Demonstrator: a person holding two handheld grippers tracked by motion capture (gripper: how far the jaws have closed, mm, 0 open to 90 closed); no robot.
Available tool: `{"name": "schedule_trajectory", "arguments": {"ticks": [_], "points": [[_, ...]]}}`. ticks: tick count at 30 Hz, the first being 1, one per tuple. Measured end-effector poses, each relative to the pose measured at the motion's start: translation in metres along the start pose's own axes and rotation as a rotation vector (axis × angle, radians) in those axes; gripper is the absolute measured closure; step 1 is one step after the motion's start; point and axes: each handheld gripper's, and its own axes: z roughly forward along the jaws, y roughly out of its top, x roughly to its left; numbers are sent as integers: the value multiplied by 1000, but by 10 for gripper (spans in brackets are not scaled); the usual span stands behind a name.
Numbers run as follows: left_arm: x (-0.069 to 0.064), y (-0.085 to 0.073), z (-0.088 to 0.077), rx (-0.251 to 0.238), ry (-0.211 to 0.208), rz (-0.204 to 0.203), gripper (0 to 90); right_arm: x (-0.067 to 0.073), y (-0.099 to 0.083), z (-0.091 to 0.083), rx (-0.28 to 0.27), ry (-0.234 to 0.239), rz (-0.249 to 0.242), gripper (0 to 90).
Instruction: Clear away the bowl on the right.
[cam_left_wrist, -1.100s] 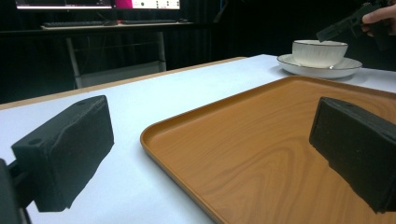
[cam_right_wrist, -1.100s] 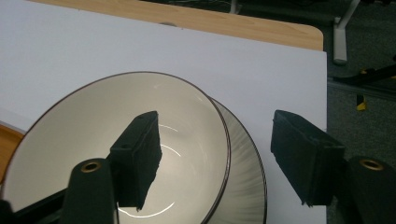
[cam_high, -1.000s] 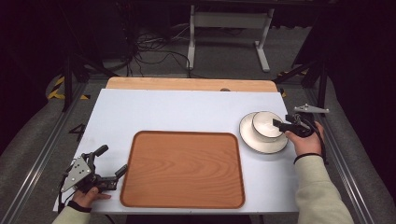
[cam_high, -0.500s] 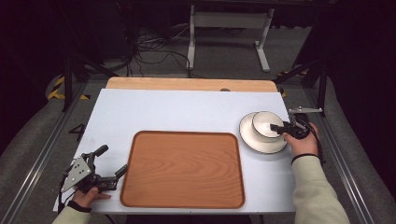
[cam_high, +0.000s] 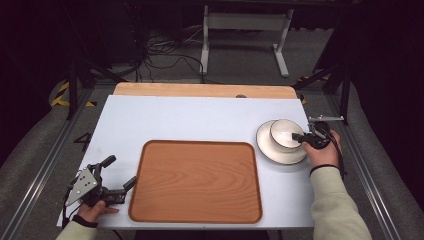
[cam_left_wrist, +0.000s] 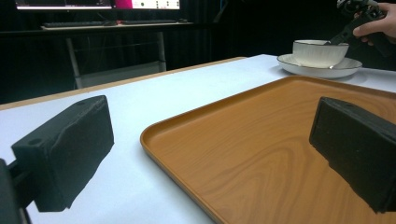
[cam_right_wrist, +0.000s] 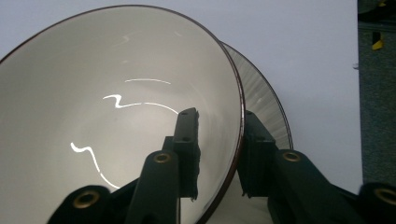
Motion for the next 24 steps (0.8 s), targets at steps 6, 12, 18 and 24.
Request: {"name": "schedule_trajectory", "arguments": {"ticks": [6, 12, 18, 24], "points": [[0, 0, 0, 0, 0, 0, 3, 3, 1, -1, 2, -15, 33, 816], [0, 0, 0, 0, 0, 0, 3, 5, 1, -4, 10, -25, 77, 828], [0, 0, 0, 2, 1, 0, 3, 6, 0, -5, 23, -21, 177, 830], [0, 0, 0, 0, 2, -2, 3, 7, 1, -8, 35, -16, 252, 827]]}}
